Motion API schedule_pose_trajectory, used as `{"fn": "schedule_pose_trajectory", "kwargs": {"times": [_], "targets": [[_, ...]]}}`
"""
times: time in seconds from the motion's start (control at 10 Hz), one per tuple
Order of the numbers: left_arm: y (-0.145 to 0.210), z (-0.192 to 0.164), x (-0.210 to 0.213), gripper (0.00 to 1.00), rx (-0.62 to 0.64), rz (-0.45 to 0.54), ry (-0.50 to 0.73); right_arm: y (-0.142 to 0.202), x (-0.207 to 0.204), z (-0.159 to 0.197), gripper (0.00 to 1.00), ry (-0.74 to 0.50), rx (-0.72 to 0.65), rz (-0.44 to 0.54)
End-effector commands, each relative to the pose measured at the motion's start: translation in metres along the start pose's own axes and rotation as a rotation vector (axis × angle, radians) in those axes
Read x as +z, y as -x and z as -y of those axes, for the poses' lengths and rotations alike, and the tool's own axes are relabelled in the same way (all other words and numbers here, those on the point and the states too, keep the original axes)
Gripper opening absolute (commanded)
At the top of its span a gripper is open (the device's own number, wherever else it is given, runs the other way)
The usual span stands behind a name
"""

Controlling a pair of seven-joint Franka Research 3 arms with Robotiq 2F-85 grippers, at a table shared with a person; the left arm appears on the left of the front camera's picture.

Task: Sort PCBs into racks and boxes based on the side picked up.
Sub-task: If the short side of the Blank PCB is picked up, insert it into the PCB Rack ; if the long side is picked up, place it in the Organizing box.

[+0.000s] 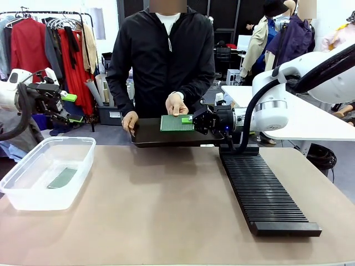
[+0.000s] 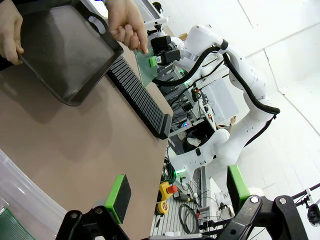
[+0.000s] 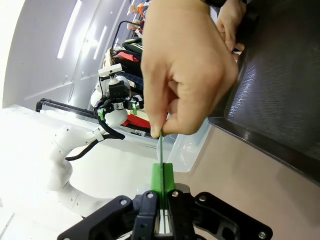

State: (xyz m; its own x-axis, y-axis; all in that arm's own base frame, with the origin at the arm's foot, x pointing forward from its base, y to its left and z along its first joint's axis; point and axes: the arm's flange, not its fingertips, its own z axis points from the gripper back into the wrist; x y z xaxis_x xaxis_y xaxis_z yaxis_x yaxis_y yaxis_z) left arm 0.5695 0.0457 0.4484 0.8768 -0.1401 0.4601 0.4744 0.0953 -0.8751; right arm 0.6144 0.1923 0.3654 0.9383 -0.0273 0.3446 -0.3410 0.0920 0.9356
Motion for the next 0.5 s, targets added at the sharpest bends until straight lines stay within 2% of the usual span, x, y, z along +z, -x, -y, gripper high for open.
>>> {"fn": "schedule_pose_trajectory", "kwargs": {"times": [0.0,0.4], "targets": [[0.0006,0.0005,0.0005,1.00,0.000,-0.009,-0.004,-0.0009,0.0002,-0.0021,0.00,0.000,0.005,0.003],[0.0006,0.0005,0.0005,1.00,0.000,-0.009,-0.004,-0.0009,0.0002,-0.0021,0.00,0.000,0.005,0.003]]}}
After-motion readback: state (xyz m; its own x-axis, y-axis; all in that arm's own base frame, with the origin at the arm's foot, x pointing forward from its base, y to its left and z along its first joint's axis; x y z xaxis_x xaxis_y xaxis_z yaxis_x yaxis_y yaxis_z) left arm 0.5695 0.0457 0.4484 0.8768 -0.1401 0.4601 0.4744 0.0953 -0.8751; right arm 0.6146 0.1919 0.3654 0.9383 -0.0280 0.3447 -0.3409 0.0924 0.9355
